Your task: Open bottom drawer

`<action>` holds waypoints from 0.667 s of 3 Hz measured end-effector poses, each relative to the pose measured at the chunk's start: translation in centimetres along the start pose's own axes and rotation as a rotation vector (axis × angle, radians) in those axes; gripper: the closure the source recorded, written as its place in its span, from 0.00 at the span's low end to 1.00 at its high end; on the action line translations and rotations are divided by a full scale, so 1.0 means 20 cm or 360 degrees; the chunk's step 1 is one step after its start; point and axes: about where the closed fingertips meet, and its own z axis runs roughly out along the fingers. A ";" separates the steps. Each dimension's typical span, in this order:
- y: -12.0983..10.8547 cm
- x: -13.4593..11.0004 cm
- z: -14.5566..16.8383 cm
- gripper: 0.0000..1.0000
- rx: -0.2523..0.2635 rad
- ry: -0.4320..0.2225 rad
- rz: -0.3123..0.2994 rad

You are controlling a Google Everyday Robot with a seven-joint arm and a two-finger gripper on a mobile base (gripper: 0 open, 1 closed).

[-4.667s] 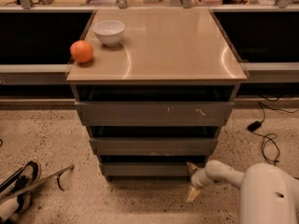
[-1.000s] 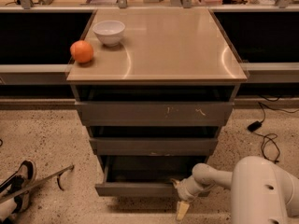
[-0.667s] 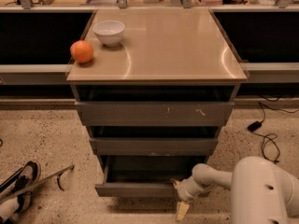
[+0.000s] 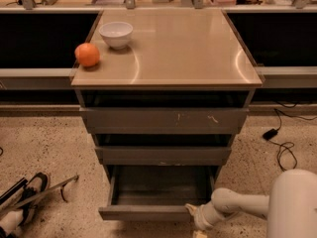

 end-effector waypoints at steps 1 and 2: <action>0.36 -0.07 -0.03 0.00 -0.0075 -0.0037 0.0027; 0.36 -0.07 -0.03 0.00 -0.0075 -0.0037 0.0026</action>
Offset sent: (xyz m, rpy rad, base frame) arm -0.0403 0.0035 0.0191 0.0151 0.0164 -0.0097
